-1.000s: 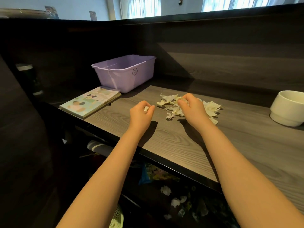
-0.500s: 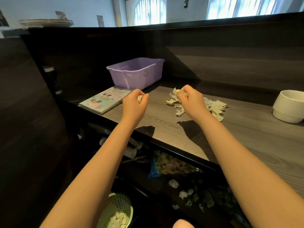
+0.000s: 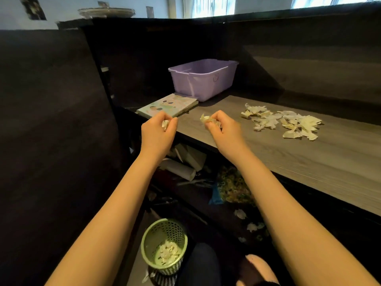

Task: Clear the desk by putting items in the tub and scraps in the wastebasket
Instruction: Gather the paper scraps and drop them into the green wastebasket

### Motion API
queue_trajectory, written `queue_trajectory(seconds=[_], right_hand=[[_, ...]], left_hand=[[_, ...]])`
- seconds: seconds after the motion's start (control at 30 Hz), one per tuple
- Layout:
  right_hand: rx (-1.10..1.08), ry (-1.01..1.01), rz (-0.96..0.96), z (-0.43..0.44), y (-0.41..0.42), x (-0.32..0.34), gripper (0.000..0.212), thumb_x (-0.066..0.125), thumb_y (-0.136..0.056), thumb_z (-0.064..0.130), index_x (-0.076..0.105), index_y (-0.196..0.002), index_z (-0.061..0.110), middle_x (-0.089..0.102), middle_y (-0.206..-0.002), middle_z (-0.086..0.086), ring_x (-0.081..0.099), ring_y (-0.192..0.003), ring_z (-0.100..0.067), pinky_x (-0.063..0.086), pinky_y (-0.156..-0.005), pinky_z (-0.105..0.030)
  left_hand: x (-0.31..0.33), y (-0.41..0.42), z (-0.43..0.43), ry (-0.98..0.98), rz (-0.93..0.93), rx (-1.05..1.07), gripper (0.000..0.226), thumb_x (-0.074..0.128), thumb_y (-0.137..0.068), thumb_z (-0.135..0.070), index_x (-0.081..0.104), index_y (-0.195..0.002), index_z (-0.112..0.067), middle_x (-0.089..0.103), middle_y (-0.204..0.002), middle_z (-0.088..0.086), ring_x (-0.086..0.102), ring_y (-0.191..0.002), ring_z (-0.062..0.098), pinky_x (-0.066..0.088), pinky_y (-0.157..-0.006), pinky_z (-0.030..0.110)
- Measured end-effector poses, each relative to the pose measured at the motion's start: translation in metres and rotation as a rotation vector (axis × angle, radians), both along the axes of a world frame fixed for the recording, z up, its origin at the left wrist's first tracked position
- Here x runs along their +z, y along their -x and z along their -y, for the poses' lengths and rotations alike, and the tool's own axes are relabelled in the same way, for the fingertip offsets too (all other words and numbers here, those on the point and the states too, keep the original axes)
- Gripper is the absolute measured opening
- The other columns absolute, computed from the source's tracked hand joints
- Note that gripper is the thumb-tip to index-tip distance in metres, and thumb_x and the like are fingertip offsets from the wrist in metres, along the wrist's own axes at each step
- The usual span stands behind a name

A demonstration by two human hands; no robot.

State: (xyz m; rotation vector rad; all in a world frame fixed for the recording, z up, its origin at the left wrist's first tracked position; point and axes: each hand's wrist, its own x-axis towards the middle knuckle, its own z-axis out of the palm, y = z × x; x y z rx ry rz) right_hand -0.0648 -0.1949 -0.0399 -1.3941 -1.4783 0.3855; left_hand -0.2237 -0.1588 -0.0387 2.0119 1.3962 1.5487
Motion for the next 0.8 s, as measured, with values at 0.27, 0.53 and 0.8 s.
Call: queue_trajectory(seconds=[0.27, 0.53, 0.8], right_hand=[[0.131, 0.095, 0.090, -0.009, 0.052, -0.069, 0.012, 0.050, -0.095, 0.020, 0.052, -0.085, 0.012, 0.048, -0.072, 0.005, 0.043, -0.066, -0.008, 0.031, -0.054, -0.013], [0.180, 0.224, 0.100, -0.027, 0.081, -0.169, 0.012, 0.052, -0.094, 0.019, 0.053, -0.085, 0.010, 0.053, -0.083, -0.003, 0.046, -0.078, -0.017, 0.023, -0.059, -0.025], [0.250, 0.443, 0.248, -0.054, 0.094, -0.267, 0.018, 0.047, -0.097, 0.021, 0.051, -0.090, 0.005, 0.051, -0.086, -0.005, 0.051, -0.081, -0.025, 0.034, -0.066, -0.036]], left_hand=[[-0.069, 0.066, -0.002, 0.152, -0.082, 0.092, 0.016, 0.058, -0.088, -0.016, 0.063, -0.078, -0.005, 0.052, -0.063, -0.005, 0.046, -0.056, 0.002, 0.034, -0.055, 0.005], [-0.178, 0.088, -0.011, 0.364, -0.254, 0.129, 0.017, 0.056, -0.090, -0.019, 0.063, -0.085, -0.005, 0.061, -0.078, 0.002, 0.052, -0.073, 0.012, 0.028, -0.060, 0.019], [-0.282, 0.100, -0.034, 0.583, -0.435, 0.139, 0.019, 0.053, -0.092, -0.022, 0.061, -0.091, -0.004, 0.065, -0.082, 0.011, 0.057, -0.070, 0.021, 0.033, -0.061, 0.026]])
